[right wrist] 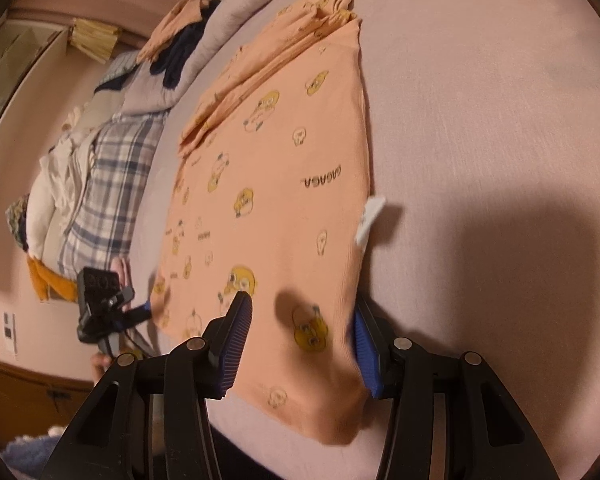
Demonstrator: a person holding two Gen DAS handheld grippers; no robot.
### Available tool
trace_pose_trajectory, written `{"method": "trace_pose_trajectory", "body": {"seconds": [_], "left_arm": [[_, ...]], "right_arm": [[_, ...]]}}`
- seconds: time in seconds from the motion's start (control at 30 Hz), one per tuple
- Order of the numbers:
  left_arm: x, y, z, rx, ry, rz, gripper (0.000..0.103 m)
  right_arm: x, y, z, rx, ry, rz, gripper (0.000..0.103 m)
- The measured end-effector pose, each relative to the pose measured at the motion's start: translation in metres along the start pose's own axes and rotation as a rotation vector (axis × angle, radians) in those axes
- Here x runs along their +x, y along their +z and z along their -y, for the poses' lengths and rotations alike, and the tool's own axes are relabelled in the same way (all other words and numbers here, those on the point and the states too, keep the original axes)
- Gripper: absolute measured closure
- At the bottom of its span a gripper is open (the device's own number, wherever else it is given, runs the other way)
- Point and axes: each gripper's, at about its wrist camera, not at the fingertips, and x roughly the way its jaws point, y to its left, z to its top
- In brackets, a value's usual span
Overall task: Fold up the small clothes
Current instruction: 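Lower both grippers to the shirt hem and close them on it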
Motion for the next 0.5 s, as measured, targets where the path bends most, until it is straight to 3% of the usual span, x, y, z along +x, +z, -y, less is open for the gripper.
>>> {"method": "trace_pose_trajectory", "body": {"seconds": [0.33,0.5], "left_arm": [[0.009,0.006,0.001,-0.008,-0.039,-0.005,0.028],[0.001,-0.003,-0.003,-0.004,-0.029,-0.025,0.04]], "right_arm": [[0.012,0.006,0.0,0.014,0.066,0.015,0.053],[0.01,0.002,-0.003,0.001,0.061,0.005,0.053]]}}
